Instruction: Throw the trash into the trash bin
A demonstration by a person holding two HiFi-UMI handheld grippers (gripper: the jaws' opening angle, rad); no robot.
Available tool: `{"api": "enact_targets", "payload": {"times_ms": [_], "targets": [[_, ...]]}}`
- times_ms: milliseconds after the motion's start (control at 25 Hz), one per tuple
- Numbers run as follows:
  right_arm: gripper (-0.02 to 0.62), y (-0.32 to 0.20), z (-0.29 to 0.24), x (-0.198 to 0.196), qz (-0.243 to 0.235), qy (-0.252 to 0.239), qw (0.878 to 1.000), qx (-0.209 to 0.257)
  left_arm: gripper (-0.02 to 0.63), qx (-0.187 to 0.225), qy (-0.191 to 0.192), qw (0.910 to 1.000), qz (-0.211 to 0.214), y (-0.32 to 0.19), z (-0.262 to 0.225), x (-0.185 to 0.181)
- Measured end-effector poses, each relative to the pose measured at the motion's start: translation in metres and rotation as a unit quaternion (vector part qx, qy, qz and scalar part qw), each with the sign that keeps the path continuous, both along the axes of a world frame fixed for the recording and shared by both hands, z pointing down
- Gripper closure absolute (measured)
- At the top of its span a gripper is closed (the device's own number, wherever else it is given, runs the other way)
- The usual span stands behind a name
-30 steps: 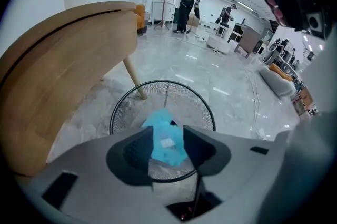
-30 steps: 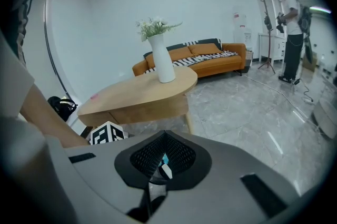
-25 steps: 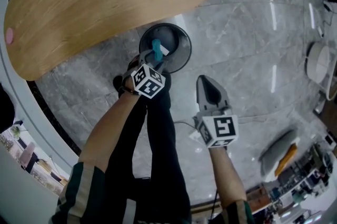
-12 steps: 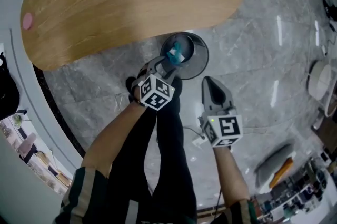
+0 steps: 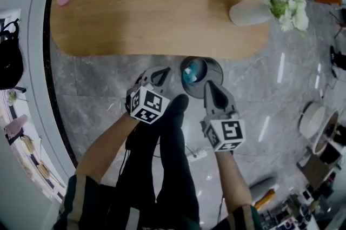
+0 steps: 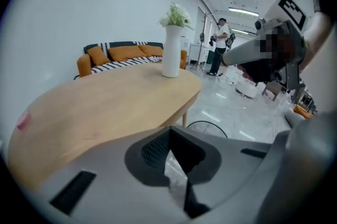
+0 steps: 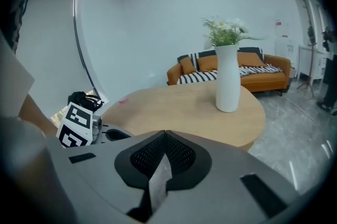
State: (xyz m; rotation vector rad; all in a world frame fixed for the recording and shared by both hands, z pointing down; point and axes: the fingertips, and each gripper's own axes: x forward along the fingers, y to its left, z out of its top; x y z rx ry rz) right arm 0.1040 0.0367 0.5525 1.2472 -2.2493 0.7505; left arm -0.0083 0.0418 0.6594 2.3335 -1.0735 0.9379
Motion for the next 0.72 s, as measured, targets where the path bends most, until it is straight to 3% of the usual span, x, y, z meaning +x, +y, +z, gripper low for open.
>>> {"api": "enact_targets", "payload": {"times_ms": [320, 600, 720], "targets": [[0.595, -0.028, -0.031, -0.097, -0.101, -0.008, 0.995, 0.025, 0.604, 0.02, -0.009, 0.9938, -0.109, -0.017, -0.048, -0.115], [0.595, -0.038, -0.05, -0.183, -0.177, -0.009, 0.984, 0.027, 0.605, 0.037, -0.014, 0.9775, -0.207, -0.018, -0.075, -0.22], [0.595, -0.041, -0.053, -0.21, -0.199, -0.002, 0.98, 0.028, 0.605, 0.034, -0.014, 0.973, -0.228, -0.016, -0.078, -0.255]]}}
